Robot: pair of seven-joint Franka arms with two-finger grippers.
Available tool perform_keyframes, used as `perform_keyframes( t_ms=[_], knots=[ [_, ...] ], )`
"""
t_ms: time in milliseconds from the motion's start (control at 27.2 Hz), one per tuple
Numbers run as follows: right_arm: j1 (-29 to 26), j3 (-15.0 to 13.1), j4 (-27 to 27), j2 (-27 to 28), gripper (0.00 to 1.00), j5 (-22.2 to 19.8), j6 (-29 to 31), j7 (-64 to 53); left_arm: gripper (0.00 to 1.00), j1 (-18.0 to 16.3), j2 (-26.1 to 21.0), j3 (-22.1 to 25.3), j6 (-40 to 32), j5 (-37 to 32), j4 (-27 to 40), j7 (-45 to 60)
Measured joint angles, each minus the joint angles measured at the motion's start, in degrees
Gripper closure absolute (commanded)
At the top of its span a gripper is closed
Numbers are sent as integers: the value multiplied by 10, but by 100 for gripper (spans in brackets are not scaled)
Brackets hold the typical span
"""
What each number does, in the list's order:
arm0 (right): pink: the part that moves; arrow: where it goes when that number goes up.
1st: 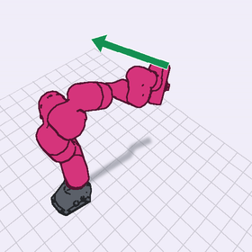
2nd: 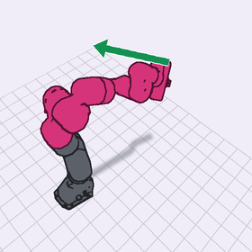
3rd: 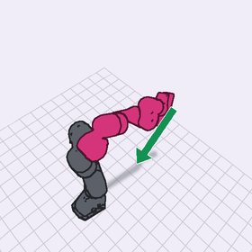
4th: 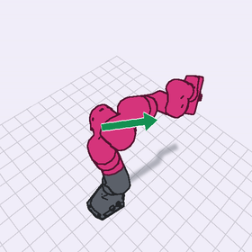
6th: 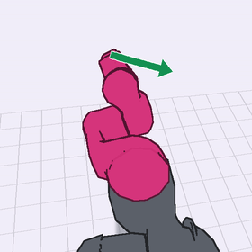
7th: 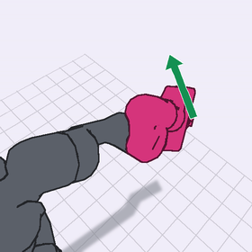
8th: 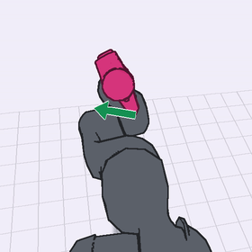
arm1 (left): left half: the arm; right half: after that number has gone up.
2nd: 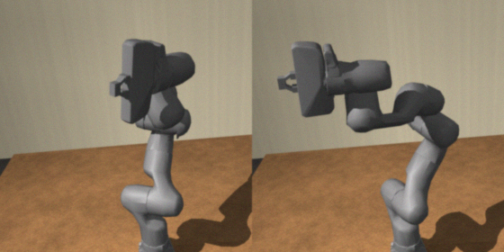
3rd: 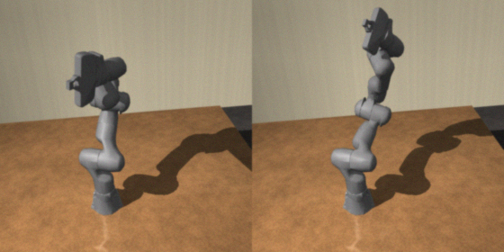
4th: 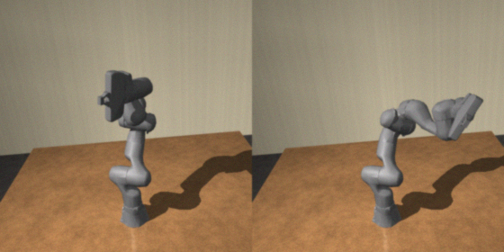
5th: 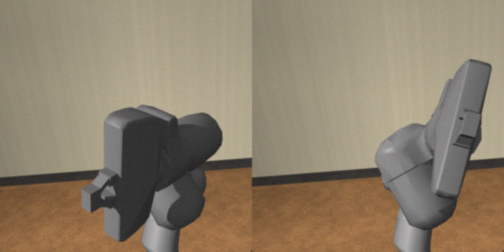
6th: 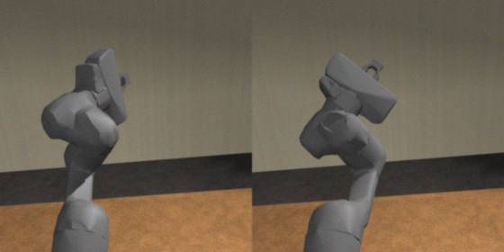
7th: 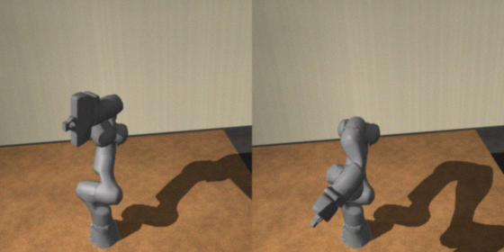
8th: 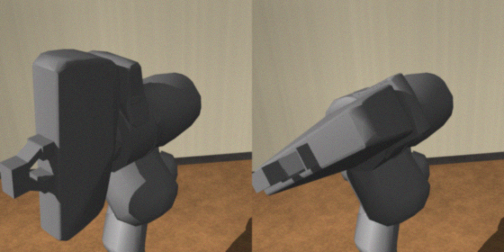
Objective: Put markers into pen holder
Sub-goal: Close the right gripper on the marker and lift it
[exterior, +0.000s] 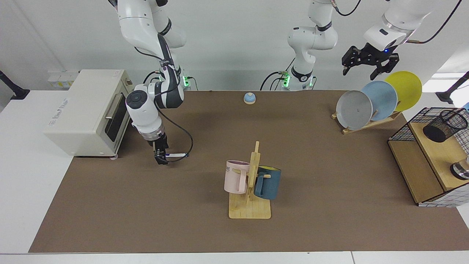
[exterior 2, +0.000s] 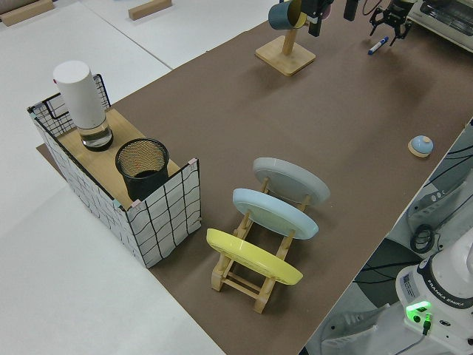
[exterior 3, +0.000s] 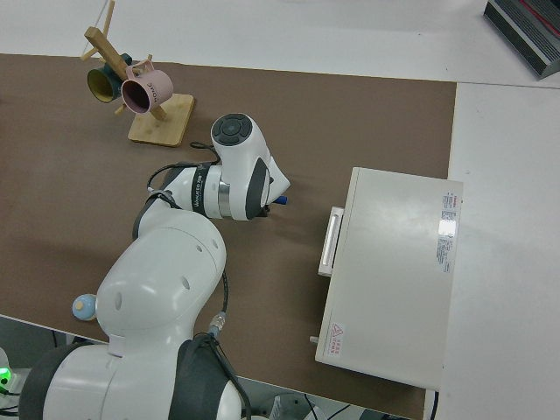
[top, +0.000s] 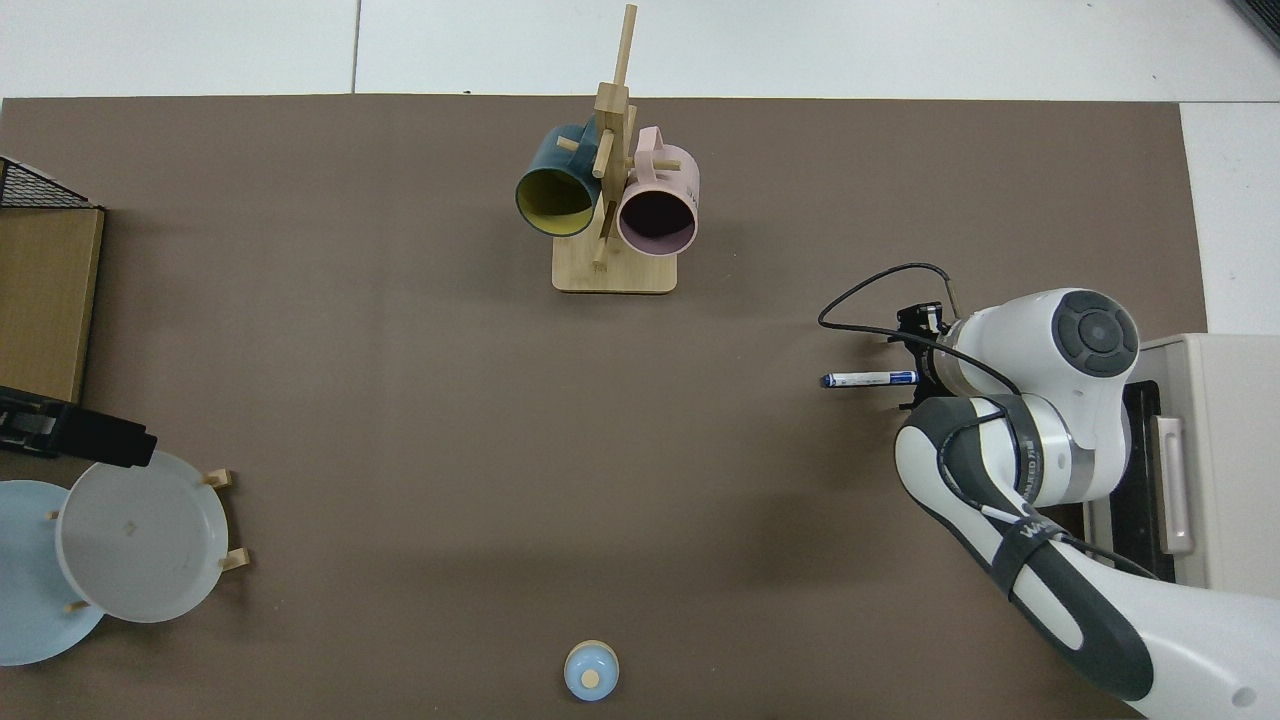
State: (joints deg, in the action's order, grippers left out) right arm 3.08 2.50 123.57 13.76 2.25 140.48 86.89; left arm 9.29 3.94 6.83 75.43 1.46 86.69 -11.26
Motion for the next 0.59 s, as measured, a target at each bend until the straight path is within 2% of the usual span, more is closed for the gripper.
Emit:
perform_keyframes(
  t_ms=[147, 257, 294, 441, 514, 588],
  knots=[
    [7, 1, 2, 1, 12, 0, 1, 0, 0, 0, 0, 0, 0, 0, 0, 0],
    [10, 1, 3, 2, 23, 0, 2, 0, 0, 0, 1, 0, 0, 0, 0, 0],
    [10, 1, 3, 2, 28, 0, 2, 0, 0, 0, 1, 0, 0, 0, 0, 0],
    [10, 0, 5, 2, 64, 0, 4, 0, 0, 0, 1, 0, 0, 0, 0, 0],
    [10, 0, 7, 2, 76, 0, 5, 0, 0, 0, 1, 0, 0, 0, 0, 0],
    [10, 0, 8, 2, 82, 0, 6, 0, 0, 0, 1, 0, 0, 0, 0, 0]
  ],
)
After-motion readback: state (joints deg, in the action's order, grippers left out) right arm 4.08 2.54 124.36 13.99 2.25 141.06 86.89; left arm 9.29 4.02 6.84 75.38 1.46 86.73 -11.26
